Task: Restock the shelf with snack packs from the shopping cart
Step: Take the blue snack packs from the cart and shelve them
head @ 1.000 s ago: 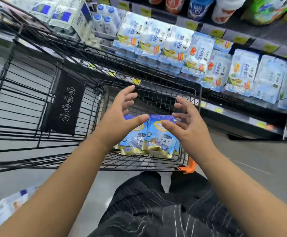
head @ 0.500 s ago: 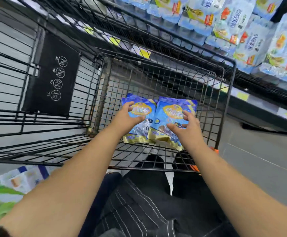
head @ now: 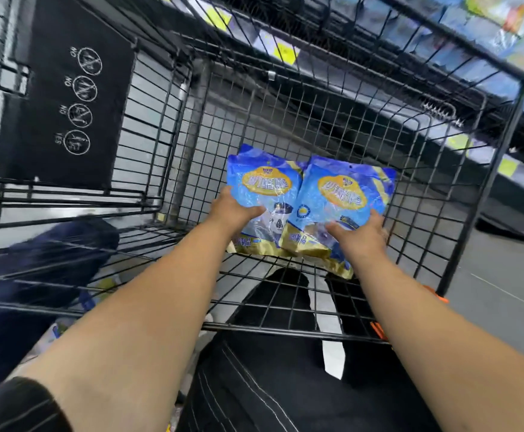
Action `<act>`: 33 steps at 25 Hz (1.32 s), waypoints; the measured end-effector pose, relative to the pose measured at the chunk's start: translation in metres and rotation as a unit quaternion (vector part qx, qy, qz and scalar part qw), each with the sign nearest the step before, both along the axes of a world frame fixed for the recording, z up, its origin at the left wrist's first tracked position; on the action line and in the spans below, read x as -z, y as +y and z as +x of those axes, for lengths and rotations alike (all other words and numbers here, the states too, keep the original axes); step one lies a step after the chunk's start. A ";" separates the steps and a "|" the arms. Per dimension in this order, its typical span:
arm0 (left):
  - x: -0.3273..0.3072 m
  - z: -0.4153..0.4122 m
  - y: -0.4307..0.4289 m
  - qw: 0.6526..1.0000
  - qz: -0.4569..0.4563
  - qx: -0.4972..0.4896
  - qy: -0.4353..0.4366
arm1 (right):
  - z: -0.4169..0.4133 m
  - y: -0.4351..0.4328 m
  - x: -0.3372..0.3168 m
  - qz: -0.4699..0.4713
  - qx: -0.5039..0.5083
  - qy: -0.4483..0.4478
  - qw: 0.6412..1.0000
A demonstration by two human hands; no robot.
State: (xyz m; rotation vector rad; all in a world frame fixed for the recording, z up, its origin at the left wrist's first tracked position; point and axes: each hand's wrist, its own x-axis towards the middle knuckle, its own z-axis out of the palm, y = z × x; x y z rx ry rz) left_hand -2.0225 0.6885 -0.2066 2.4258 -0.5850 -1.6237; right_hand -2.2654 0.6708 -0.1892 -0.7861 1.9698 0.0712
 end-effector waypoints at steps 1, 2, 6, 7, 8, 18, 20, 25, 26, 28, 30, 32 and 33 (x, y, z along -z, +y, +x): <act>0.004 -0.002 0.000 0.999 -0.007 -0.043 0.011 | 0.000 -0.001 0.004 0.009 0.013 0.011 1.000; 0.009 -0.004 0.001 0.996 -0.015 -0.080 0.017 | 0.000 -0.001 0.009 0.009 0.035 0.021 0.999; 0.020 -0.005 0.007 0.989 -0.010 -0.148 0.006 | -0.005 0.004 0.022 -0.041 0.162 -0.004 0.986; 0.024 -0.003 0.009 0.987 0.004 -0.162 0.019 | -0.007 0.006 0.026 -0.046 0.198 -0.022 0.979; 0.025 -0.003 0.010 0.983 0.013 -0.178 0.051 | -0.009 0.007 0.031 -0.045 0.231 -0.044 0.971; 0.022 -0.003 0.023 0.955 0.093 -0.193 0.206 | -0.015 -0.001 0.050 0.131 0.326 -0.206 0.913; 0.019 -0.006 0.018 0.961 0.076 -0.186 0.191 | -0.018 -0.005 0.051 0.118 0.301 -0.215 0.922; -0.007 0.002 0.008 0.970 0.041 -0.153 0.183 | -0.023 -0.021 0.016 0.032 0.278 -0.204 0.938; -0.016 0.006 0.006 0.971 0.034 -0.154 0.179 | -0.023 -0.022 0.007 0.018 0.265 -0.208 0.941; -0.042 0.012 0.002 0.974 0.018 -0.142 0.174 | -0.022 -0.025 -0.021 -0.012 0.224 -0.224 0.948; -0.068 0.018 -0.003 0.977 -0.008 -0.121 0.174 | -0.020 -0.029 -0.048 -0.042 0.182 -0.238 0.953; -0.102 0.023 -0.007 0.976 -0.043 -0.111 0.180 | -0.020 -0.034 -0.085 -0.071 0.161 -0.257 0.950; -0.119 0.025 -0.010 0.976 -0.063 -0.104 0.182 | -0.021 -0.037 -0.104 -0.086 0.152 -0.265 0.948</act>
